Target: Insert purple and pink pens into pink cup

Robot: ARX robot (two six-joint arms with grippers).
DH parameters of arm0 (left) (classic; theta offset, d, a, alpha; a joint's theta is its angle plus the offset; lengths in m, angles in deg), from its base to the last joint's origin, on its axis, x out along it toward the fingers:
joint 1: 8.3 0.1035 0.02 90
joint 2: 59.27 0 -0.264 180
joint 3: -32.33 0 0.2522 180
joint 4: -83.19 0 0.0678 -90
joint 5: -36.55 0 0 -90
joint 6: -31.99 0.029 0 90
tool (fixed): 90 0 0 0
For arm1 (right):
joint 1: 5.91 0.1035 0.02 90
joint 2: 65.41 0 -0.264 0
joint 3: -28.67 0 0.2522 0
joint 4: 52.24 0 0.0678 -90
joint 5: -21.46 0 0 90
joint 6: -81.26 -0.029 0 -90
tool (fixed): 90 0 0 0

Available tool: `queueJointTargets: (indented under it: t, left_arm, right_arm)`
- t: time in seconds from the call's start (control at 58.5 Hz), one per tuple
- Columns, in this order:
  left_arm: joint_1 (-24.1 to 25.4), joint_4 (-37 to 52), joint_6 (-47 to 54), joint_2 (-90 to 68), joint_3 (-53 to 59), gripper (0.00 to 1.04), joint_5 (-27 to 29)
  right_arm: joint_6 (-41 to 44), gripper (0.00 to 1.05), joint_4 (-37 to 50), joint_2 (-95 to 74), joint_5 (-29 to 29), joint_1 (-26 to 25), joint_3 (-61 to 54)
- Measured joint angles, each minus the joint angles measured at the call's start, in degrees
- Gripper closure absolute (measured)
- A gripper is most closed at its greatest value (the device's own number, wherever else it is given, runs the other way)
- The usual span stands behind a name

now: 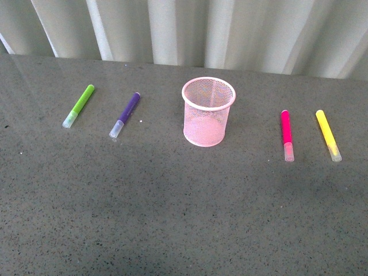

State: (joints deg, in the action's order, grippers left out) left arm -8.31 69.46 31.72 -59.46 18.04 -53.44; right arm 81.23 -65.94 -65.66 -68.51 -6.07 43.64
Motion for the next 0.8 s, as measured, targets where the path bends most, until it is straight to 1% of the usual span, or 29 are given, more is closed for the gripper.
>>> queueJointTargets:
  t: [0.803]
  left_arm:
    - [0.00,0.00,0.00,0.00,0.00,0.07,0.00]
  right_arm:
    - [0.00,0.07,0.00,0.00,0.00,0.00,0.00]
